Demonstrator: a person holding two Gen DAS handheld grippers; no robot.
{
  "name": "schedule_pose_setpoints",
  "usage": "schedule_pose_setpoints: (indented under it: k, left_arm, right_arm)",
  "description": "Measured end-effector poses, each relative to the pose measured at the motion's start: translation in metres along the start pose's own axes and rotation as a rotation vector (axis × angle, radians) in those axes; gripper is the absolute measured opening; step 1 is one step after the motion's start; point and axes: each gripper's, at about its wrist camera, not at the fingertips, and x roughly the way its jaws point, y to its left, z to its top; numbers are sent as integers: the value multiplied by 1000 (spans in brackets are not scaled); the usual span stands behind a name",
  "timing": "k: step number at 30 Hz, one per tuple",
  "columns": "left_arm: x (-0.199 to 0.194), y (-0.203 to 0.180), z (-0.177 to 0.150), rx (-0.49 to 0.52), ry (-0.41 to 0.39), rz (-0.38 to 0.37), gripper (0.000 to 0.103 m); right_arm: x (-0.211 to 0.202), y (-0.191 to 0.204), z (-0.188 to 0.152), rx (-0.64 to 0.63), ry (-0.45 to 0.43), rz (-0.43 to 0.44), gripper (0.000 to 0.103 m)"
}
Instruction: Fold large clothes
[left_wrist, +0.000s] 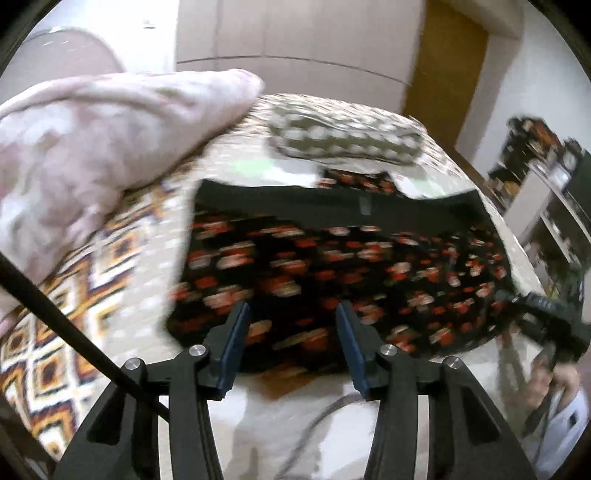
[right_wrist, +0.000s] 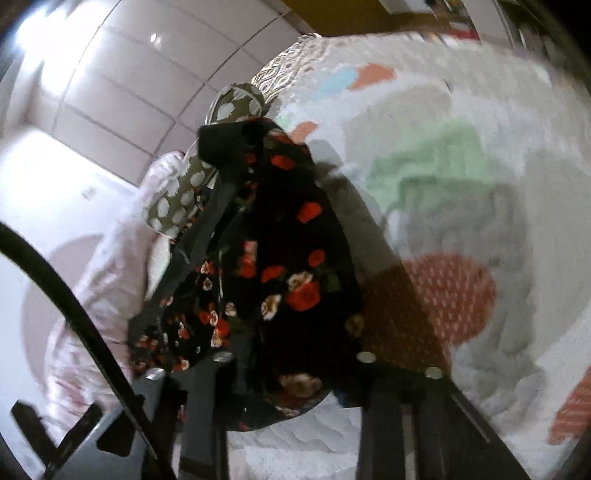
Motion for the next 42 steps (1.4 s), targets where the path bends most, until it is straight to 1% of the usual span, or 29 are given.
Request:
schedule_pose_setpoints:
  k: [1, 2, 3, 4, 5, 6, 7, 9, 10, 12, 14, 15, 16, 19, 21, 23, 26, 29, 31, 32, 35, 36, 37, 38, 40, 42]
  left_arm:
    - [-6, 20, -5, -24, -6, 21, 47]
    - [-12, 33, -11, -41, -10, 35, 47]
    - [-17, 54, -16, -71, -14, 57, 47]
    - [-21, 76, -20, -110, -16, 75, 47]
    - [-26, 92, -23, -142, -18, 82, 47]
    - [-30, 109, -26, -178, -21, 86, 47]
    - [-35, 127, -29, -218, -27, 89, 47]
    - [-44, 157, -36, -286, -43, 102, 47]
    - [-50, 173, -40, -315, -52, 109, 47]
    - [-57, 193, -47, -347, -66, 126, 47]
    - [-62, 208, -55, -374, -73, 139, 47]
    - [-63, 215, -57, -385, -73, 142, 47]
    - [-64, 221, -60, -395, -72, 146, 47]
    - [-68, 236, -68, -427, -70, 154, 47]
    - [-70, 243, -72, -441, -68, 159, 47]
    - [-71, 248, -73, -447, -69, 160, 47]
    - [-72, 251, -72, -450, -75, 171, 47]
    - [-70, 255, -69, -464, -80, 171, 47]
    - [-66, 255, -63, -474, -78, 157, 47]
    - [-64, 253, -58, -476, -79, 141, 47]
    - [-58, 242, -41, -452, -91, 121, 47]
    - [-56, 239, -35, -443, -90, 120, 48]
    - [-53, 235, -27, -438, -90, 115, 49]
    - [-51, 233, -23, -438, -88, 110, 52]
    - [-45, 226, -11, -438, -82, 94, 56]
    - [-40, 213, 3, -426, -83, 77, 56]
  right_arm:
    - [-3, 14, 3, -46, -7, -45, 25]
    - [-7, 39, 6, -120, -26, -105, 24]
    - [-9, 56, 7, -169, -40, -133, 23]
    - [-11, 87, 7, -255, -62, -174, 23]
    - [-13, 114, 4, -324, -77, -197, 22]
    - [-14, 151, -4, -413, -93, -213, 22]
    - [-14, 172, -11, -464, -97, -217, 21]
    - [-4, 237, -39, -616, -92, -208, 20]
    - [1, 259, -53, -666, -84, -201, 20]
    - [17, 305, -90, -782, -57, -180, 19]
    - [44, 343, -132, -885, 3, -155, 19]
    - [55, 354, -150, -923, 28, -148, 19]
    - [71, 366, -175, -973, 67, -140, 19]
    - [105, 377, -221, -1051, 133, -143, 19]
    - [118, 375, -237, -1083, 145, -146, 19]
    - [116, 371, -236, -1072, 151, -120, 19]
    - [98, 366, -223, -1057, 140, -59, 19]
    - [81, 373, -222, -1076, 126, 5, 19]
    - [79, 376, -228, -1094, 158, 50, 19]
    - [82, 377, -237, -1119, 183, 65, 19]
    - [105, 374, -259, -1163, 235, 43, 19]
    - [117, 372, -262, -1162, 257, 31, 21]
    - [124, 369, -260, -1138, 264, 38, 23]
    - [124, 367, -256, -1106, 262, 62, 26]
    - [113, 367, -246, -1043, 280, 132, 36]
    - [93, 367, -238, -1028, 280, 194, 40]
